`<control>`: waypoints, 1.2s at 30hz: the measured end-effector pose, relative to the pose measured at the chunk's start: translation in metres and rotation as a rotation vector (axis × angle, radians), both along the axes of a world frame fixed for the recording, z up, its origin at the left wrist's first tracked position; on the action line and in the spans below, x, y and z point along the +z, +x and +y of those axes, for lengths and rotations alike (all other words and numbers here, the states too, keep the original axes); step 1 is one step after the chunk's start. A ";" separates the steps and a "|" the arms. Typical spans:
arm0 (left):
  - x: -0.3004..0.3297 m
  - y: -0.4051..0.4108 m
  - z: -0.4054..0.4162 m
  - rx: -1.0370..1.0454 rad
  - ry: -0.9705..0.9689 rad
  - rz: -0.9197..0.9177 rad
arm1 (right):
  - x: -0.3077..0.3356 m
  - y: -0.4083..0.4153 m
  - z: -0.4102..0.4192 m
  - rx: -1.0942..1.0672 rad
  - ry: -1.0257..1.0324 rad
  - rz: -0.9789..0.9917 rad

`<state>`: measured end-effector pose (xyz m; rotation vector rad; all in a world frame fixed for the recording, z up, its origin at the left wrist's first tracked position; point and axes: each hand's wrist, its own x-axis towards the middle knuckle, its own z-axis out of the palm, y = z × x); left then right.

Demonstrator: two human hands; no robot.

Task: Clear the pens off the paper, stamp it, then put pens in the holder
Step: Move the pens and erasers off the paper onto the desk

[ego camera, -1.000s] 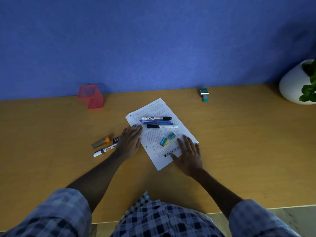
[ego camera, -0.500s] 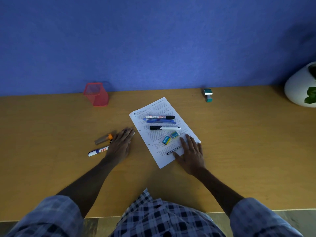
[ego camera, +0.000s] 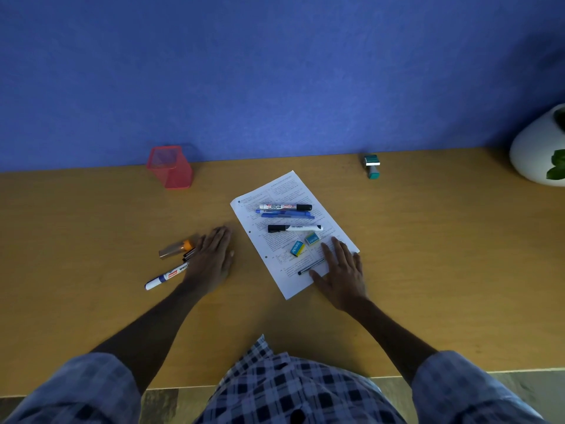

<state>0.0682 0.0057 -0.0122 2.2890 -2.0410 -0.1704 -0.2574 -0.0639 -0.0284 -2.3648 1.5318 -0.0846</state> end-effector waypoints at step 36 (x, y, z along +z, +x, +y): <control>-0.002 -0.112 -0.151 -0.526 0.042 -0.017 | -0.003 -0.001 0.001 -0.020 0.034 -0.060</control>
